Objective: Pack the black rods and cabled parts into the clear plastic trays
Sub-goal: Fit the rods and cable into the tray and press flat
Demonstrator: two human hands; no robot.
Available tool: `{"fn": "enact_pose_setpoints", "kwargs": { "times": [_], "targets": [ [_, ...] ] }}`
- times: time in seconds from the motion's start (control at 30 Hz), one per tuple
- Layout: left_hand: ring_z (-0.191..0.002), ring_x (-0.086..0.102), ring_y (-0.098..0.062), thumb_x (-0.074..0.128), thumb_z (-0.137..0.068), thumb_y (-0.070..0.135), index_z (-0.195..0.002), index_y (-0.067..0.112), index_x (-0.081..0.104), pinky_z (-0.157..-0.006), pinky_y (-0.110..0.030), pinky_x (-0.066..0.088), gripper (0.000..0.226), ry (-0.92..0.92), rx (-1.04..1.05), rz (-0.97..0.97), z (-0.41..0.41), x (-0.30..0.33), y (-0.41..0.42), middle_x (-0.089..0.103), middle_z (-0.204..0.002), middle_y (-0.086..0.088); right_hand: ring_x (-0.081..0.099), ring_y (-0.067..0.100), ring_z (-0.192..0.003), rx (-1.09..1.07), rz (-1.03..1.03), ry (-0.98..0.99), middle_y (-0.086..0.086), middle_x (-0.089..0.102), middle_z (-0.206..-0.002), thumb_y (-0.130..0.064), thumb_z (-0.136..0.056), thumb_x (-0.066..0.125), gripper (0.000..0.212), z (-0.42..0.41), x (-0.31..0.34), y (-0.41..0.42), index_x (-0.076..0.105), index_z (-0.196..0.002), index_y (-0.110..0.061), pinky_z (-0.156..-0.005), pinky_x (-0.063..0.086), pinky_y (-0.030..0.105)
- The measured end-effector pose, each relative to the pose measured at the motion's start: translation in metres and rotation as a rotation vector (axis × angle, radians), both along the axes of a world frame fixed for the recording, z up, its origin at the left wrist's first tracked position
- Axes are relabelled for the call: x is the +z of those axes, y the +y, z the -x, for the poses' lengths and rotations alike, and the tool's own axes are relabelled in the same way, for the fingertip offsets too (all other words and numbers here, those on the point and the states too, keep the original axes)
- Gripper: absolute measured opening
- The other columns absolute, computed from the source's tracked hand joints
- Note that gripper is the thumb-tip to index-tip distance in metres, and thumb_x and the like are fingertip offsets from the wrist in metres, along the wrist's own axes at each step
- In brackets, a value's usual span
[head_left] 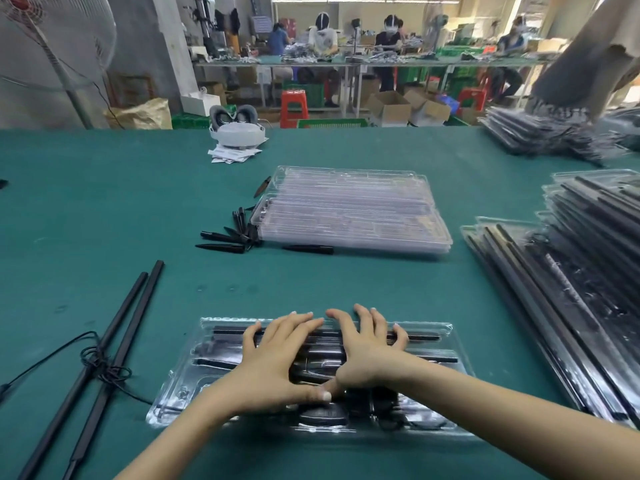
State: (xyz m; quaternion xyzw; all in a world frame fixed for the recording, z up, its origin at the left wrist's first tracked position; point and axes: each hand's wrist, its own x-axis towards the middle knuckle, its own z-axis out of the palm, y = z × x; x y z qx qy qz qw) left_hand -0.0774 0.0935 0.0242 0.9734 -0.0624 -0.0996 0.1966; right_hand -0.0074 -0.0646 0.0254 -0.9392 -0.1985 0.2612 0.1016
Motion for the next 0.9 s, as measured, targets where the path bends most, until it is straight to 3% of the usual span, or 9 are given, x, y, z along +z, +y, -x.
{"fn": "enact_pose_setpoints", "kwargs": {
  "times": [0.1,0.27,0.37,0.57,0.9],
  "targets": [
    [-0.134,0.005,0.0,0.069,-0.062,0.071,-0.145,0.047,0.009,-0.107,-0.036,0.005,0.105,-0.038,0.011,-0.073,-0.011,0.002,-0.005,0.016,-0.142,0.018,-0.026,0.026,-0.143,0.006,0.026,-0.009,0.008,-0.022,-0.157,-0.051,-0.068,0.075,0.112,-0.001,0.0,0.001,-0.004,-0.146,-0.041,-0.11,-0.012,0.054],
    [-0.126,0.016,-0.009,0.079,-0.051,0.067,-0.138,0.043,0.015,-0.094,-0.037,0.019,0.11,0.047,0.016,-0.152,-0.029,0.009,-0.009,0.021,-0.132,0.013,-0.027,0.027,-0.142,0.014,0.017,-0.02,0.009,-0.023,-0.157,-0.048,-0.068,0.076,0.11,0.0,-0.001,0.002,-0.002,-0.145,-0.038,-0.109,-0.013,0.056],
    [-0.123,0.022,-0.014,0.08,-0.05,0.067,-0.137,0.034,0.016,-0.088,-0.036,0.02,0.112,0.112,-0.017,-0.257,-0.037,0.015,-0.015,0.022,-0.132,0.009,-0.028,0.028,-0.142,0.024,0.034,-0.014,0.01,-0.024,-0.156,-0.046,-0.067,0.078,0.112,0.0,0.0,0.003,-0.003,-0.145,-0.04,-0.109,-0.013,0.058],
    [-0.123,0.024,-0.021,0.081,-0.053,0.063,-0.139,0.021,0.019,-0.103,-0.048,0.024,0.115,0.243,-0.027,-0.351,-0.046,0.025,-0.021,0.023,-0.133,0.001,-0.029,0.027,-0.141,0.025,0.076,0.006,0.009,-0.027,-0.155,-0.048,-0.068,0.076,0.117,-0.002,0.003,0.004,-0.009,-0.147,-0.038,-0.109,-0.013,0.058],
    [-0.121,0.024,-0.021,0.081,-0.052,0.064,-0.136,0.022,0.02,-0.097,-0.042,0.024,0.112,0.195,0.002,-0.335,-0.043,0.017,-0.02,0.024,-0.129,0.001,-0.029,0.028,-0.141,0.025,0.082,0.014,0.006,-0.026,-0.156,-0.044,-0.071,0.072,0.111,0.001,0.001,0.007,-0.01,-0.146,-0.038,-0.109,-0.015,0.059]
  ]
}}
